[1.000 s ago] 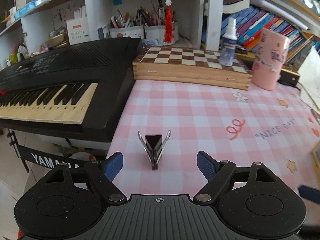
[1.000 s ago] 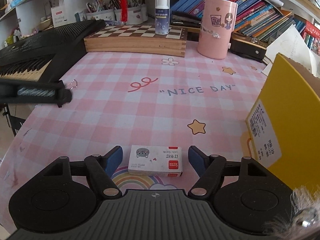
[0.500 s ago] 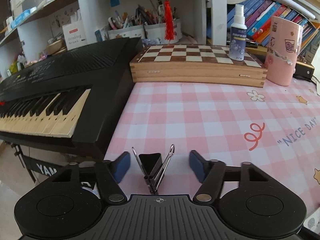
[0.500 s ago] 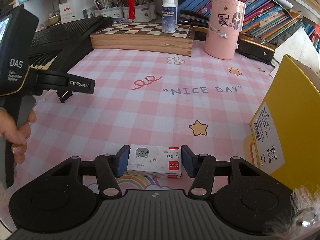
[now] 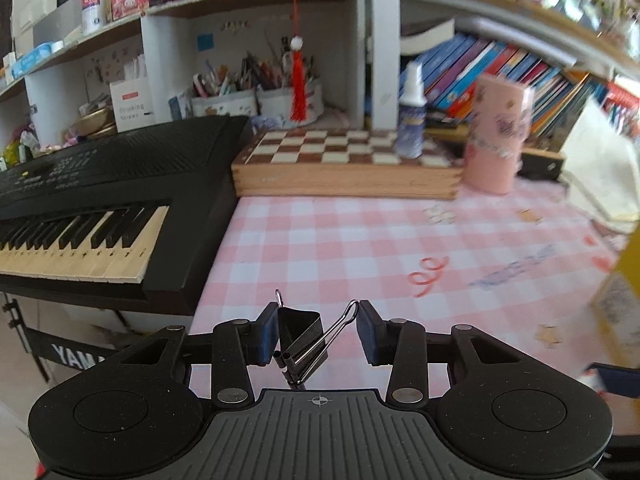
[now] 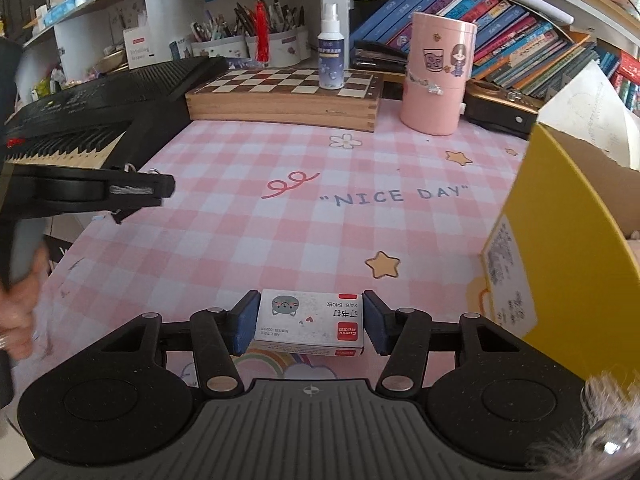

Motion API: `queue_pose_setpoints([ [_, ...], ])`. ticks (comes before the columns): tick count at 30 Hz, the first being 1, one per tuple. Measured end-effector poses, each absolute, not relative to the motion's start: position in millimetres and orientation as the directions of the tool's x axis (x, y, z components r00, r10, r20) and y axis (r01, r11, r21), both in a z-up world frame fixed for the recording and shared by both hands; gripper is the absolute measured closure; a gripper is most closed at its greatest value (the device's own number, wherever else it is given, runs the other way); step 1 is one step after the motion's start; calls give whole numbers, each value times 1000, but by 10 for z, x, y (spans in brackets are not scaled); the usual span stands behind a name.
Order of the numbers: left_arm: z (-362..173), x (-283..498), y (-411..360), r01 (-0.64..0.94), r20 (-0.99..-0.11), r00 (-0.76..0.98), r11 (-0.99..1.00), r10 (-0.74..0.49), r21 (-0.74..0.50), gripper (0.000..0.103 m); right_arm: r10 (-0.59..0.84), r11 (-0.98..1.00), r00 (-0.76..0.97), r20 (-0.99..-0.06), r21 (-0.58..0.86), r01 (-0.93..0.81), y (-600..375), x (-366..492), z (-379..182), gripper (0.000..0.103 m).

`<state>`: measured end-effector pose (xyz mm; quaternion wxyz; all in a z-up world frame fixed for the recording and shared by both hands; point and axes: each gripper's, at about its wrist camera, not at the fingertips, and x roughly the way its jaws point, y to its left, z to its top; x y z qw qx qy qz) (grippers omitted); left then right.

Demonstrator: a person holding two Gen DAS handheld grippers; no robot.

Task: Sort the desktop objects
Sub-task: 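Lift and carry the binder clip and small white box over the yellow box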

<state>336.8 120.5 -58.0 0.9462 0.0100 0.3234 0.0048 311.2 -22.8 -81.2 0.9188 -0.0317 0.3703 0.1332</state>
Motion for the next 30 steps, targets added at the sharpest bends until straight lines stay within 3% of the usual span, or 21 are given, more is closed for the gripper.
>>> queue_pose_setpoints([
  [16, 21, 2125, 1290, 57, -530, 841, 992, -106, -108, 64, 276, 950, 720, -637, 69, -304, -440, 2349, -242, 51],
  [30, 95, 979, 1329, 98, -529, 829, 978, -182, -183, 64, 259, 959, 736, -626, 77, -273, -465, 1241, -145, 51],
])
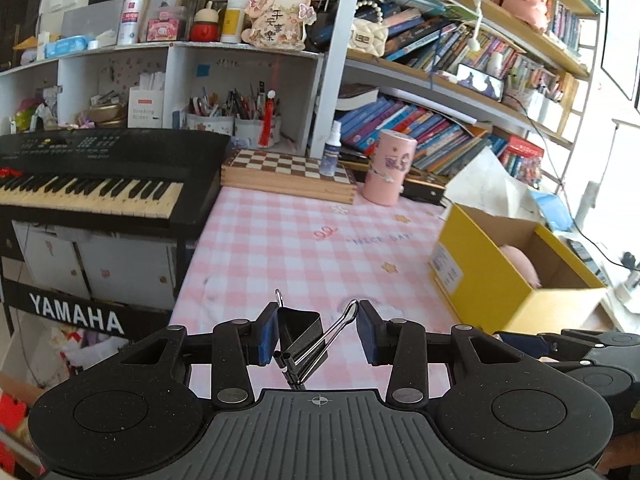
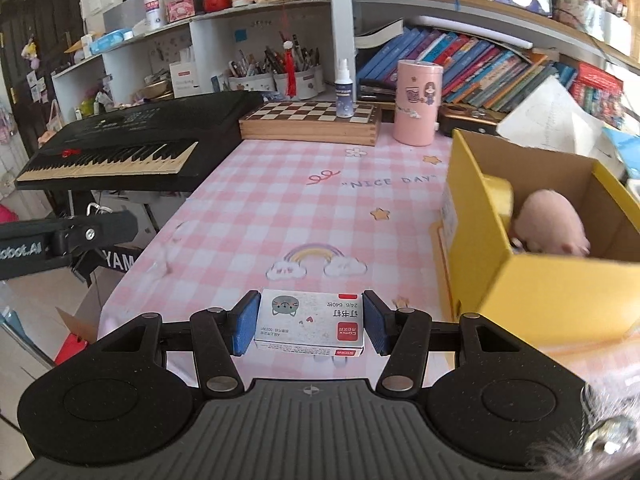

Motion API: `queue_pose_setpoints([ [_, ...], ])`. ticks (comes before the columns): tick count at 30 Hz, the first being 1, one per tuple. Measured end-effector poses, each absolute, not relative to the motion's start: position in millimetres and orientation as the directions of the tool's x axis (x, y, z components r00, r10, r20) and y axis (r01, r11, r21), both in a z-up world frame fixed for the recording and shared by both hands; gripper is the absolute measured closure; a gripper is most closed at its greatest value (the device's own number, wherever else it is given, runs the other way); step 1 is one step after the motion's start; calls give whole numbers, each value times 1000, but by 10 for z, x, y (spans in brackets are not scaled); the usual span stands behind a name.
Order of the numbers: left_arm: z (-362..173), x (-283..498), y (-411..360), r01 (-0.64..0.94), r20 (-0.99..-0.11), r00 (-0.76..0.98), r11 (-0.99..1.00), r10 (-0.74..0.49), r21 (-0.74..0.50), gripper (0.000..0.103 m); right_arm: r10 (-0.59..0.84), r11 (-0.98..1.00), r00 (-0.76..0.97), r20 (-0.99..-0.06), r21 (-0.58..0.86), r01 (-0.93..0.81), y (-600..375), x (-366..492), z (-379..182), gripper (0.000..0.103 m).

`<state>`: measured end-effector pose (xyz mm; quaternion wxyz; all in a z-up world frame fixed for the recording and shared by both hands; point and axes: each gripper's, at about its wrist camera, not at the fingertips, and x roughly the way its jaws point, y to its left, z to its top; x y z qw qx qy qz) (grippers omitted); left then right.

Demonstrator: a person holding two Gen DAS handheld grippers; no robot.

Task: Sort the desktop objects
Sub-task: 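Lift and carry the binder clip and small white box over the yellow box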

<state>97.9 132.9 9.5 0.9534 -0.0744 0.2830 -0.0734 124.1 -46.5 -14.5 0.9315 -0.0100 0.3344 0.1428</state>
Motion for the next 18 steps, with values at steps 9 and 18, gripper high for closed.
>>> queue_pose_setpoints([
  [9, 67, 534, 1149, 196, -529, 800, 956, -285, -218, 64, 181, 982, 758, -626, 74, -174, -697, 548, -139, 51],
  [18, 85, 412, 687, 388, -508, 739, 896, -443, -218, 64, 27, 997, 776, -630, 75, 26, -1174, 90, -104, 51],
])
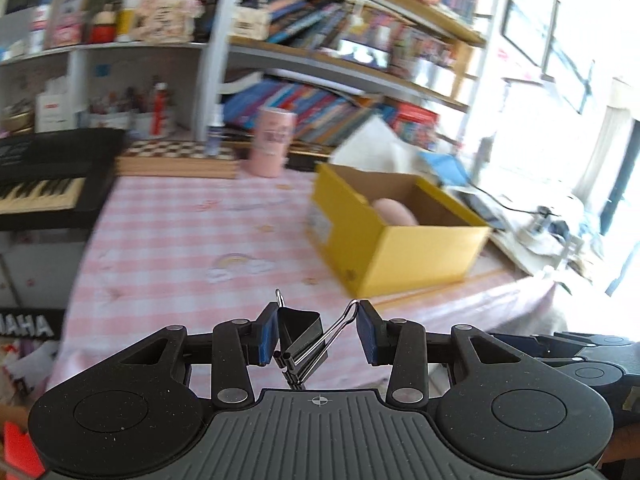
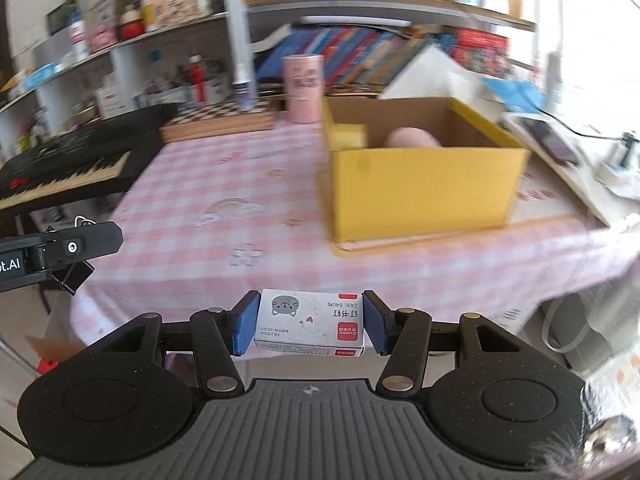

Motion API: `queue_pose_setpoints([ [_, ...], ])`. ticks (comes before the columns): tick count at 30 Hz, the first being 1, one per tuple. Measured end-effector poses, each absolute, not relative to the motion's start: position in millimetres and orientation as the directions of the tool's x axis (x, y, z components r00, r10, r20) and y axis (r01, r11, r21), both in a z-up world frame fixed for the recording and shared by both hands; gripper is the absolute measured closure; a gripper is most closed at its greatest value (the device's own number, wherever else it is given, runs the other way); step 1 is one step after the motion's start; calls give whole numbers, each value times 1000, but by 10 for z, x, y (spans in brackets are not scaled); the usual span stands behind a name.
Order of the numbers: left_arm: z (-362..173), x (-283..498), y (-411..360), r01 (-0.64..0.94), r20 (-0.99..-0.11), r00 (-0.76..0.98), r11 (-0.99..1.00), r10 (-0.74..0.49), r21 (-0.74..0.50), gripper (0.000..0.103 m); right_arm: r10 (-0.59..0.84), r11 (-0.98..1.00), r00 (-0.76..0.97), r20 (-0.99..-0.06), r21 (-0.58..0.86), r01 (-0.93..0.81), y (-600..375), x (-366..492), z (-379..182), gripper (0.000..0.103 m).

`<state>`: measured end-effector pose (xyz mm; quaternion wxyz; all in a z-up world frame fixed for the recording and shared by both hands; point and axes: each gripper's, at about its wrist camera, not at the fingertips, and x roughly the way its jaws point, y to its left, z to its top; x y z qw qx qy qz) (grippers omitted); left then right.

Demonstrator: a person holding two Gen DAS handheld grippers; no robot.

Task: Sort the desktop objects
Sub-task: 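Lift and carry the binder clip and small white box over the yellow box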

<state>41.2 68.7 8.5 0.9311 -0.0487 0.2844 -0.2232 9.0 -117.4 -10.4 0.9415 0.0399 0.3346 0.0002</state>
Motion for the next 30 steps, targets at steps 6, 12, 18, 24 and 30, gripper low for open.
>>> queue_pose_setpoints([
  [6, 96, 377, 312, 492, -498, 692, 846, -523, -205, 64, -55, 988, 776, -628, 80, 135, -1499, -105, -114, 51],
  [12, 78, 387, 51, 519, -503, 678, 834, -537, -191, 64, -63, 980, 768, -638, 107, 168, -1756, -114, -166, 51],
  [18, 97, 517, -187, 501, -503, 690, 845, -520, -186, 64, -33, 983, 764, -645, 117, 141, -2000, 94, -177, 51],
  [24, 102, 734, -566, 505, -509, 685, 843, -521, -184, 64, -18, 987, 759, -651, 112, 120, -2330, 351, -164, 51],
  [30, 124, 950, -868, 490, -498, 703, 853, -508, -178, 64, -5, 988, 762, -648, 117, 106, -2682, 617, -156, 51],
])
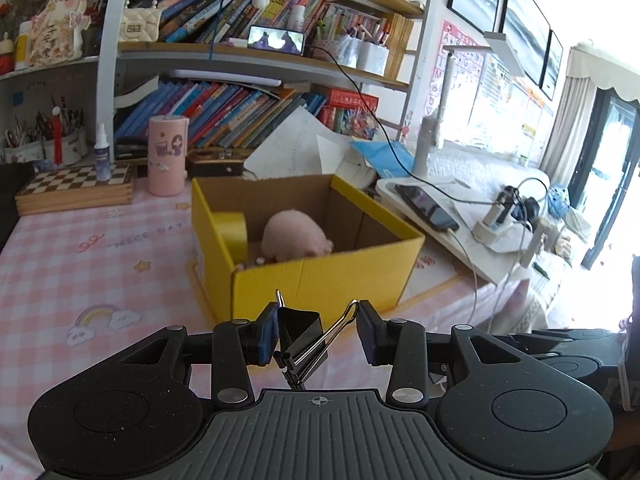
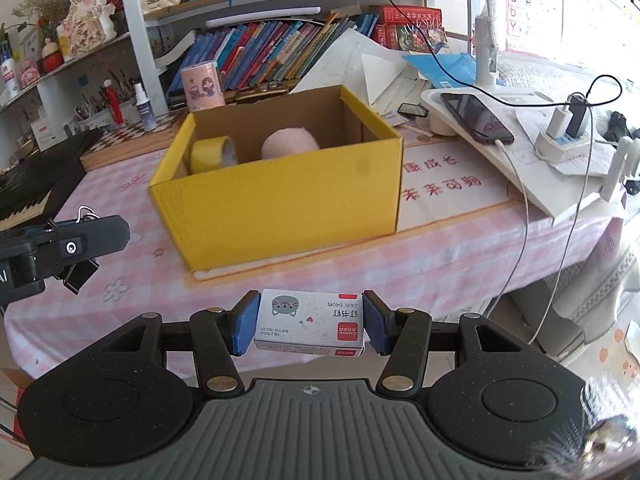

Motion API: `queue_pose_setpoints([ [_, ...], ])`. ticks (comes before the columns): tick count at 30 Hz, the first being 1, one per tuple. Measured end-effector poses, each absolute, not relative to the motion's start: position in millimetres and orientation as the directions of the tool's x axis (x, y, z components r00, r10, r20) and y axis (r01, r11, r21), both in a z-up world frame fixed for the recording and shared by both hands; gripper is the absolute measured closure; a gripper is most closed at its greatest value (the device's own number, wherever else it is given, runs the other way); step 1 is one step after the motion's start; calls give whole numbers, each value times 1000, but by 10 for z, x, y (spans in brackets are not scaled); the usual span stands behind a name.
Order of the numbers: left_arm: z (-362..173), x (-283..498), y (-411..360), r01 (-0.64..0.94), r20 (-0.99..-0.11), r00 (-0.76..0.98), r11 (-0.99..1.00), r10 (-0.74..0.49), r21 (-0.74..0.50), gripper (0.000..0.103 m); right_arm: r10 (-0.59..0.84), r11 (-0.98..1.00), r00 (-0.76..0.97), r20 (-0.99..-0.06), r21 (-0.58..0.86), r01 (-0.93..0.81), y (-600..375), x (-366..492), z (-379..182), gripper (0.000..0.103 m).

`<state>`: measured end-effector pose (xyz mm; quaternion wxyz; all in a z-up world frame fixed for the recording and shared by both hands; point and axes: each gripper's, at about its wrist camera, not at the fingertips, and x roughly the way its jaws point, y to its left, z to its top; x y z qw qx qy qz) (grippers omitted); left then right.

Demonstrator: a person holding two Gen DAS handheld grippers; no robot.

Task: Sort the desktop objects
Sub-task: 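Lift and carry the binder clip and small white box over the yellow box, then open the left tool to drop the clip while the right tool releases the white box inside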

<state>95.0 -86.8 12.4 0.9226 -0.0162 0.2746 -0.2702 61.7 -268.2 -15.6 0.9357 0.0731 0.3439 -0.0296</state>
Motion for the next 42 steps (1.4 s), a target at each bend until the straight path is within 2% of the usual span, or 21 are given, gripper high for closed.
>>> queue_pose_setpoints([
  [10, 330, 1456, -1335, 438, -430, 785, 890, -446, -125, 64, 33, 996, 853, -521, 91, 18, -3174, 1137, 226, 51],
  [18, 187, 1840, -1634, 389, -466, 802, 919, -374, -69, 64, 116, 992, 865, -488, 10, -127, -3427, 1682, 392, 51],
  [22, 201, 2018, -1734, 407, -467, 806, 914, -363, -8, 64, 202, 963, 830, -520, -51, -266, -3423, 2048, 370, 51],
  [25, 143, 2199, -1775, 415, -527, 770, 910, -359, -14, 64, 247, 932, 795, -555, -90, -352, -3372, 2269, 326, 51],
  [29, -43, 2401, -1766, 379, -620, 705, 922, -344, -82, 64, 293, 880, 729, -619, -123, -458, -3262, 2524, 236, 51],
  [42, -326, 2746, -1798, 337, -792, 539, 935, -288, -111, 64, 307, 739, 489, -816, -119, -663, -3057, 3130, -125, 51],
])
